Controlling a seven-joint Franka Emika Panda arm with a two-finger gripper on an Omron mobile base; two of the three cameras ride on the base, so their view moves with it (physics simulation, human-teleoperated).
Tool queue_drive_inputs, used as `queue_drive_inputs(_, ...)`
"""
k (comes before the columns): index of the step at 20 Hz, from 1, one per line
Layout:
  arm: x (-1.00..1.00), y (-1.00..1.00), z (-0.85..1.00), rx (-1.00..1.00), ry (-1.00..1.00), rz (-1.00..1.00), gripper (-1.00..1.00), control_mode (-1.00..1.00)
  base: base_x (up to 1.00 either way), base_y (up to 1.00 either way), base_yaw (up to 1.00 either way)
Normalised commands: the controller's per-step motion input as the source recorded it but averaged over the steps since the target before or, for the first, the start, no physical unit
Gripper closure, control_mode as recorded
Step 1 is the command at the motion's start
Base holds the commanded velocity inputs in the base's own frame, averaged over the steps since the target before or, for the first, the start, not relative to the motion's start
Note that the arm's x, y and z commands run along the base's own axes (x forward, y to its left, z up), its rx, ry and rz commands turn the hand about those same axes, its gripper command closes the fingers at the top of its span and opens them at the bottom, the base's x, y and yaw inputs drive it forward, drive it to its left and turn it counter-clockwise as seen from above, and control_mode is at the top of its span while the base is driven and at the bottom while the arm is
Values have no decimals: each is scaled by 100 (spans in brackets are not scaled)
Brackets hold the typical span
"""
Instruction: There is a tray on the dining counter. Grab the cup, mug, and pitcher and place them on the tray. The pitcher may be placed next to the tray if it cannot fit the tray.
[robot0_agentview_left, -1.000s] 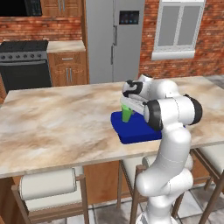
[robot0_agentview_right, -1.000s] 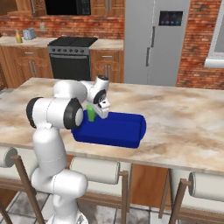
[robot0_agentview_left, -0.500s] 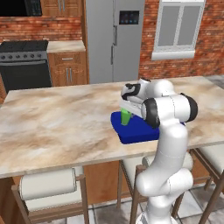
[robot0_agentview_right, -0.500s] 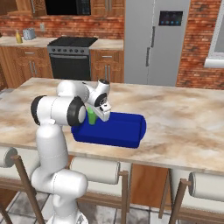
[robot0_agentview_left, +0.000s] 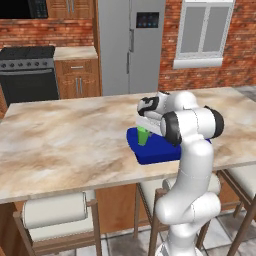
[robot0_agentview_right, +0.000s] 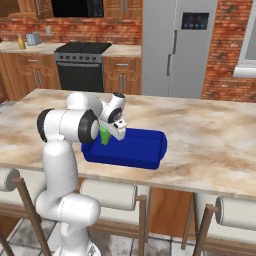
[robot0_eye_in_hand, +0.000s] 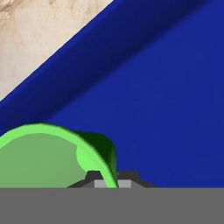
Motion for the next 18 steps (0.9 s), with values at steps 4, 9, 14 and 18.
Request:
queue_drive_inputs(4,0,7,-6,-2,1,3,100,-100,0,0,0)
queue_drive_inputs(9,0,10,-11,-4,2,4,100,-100,0,0,0)
queue_drive_inputs(14,0,7,-8,-2,3,4,100,-100,0,0,0)
queue_drive_inputs(18,0,1,0,0,2,1,100,-100,0,0,0)
